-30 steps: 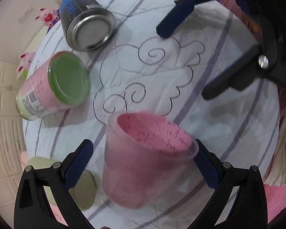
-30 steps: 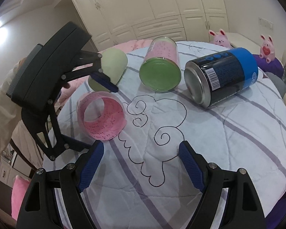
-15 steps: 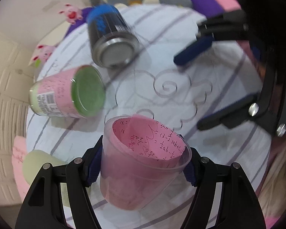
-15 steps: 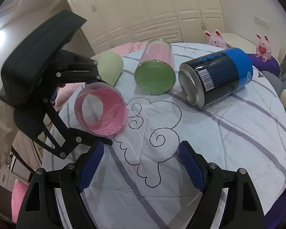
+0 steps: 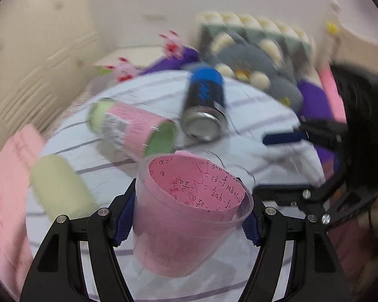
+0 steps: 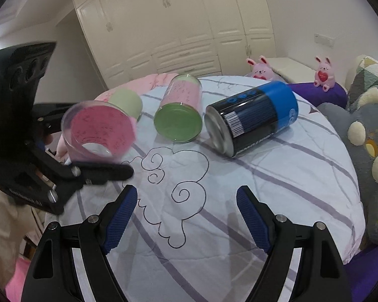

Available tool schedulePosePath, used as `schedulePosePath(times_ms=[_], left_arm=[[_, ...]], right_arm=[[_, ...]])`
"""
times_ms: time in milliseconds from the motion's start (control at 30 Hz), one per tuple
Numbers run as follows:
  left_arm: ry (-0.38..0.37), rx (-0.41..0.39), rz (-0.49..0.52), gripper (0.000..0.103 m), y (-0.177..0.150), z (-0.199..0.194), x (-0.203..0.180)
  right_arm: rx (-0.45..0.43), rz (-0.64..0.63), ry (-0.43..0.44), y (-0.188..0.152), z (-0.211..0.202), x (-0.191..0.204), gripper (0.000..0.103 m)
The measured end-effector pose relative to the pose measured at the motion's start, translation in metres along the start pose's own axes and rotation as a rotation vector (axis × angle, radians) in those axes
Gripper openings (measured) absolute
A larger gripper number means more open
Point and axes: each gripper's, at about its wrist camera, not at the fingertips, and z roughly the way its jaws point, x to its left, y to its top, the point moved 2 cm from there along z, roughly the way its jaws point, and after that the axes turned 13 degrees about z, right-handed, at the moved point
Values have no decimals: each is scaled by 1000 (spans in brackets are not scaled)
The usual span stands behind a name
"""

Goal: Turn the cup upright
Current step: 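Rotate the held pink cup upright and lower it onto the table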

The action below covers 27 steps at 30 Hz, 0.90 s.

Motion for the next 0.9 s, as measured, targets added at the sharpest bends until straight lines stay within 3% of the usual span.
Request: schedulePosePath(times_ms=[100,300,400,500,733,900], left_arm=[[12,-92,-183,72,-11,-4,14],[87,-117,-399,72,-36,4,16],[140,-113,-453,72,-50,4,11],[112,-97,-523,72,-65,10,11],[153,-87,-601,73,-90,10,5],[183,-86,-610,88,-100,2,-1]], right_arm=[[-10,2,-14,1,1,-3,82],[-12,-1,-36,1,4,-3,82],[-11,-19,-48,-1,5,0,82],[-4,-25,-55,-2,8,1,82],[3,-47,-56,-6,12,9,82],[13,-88,-46,-10,14,18,82]])
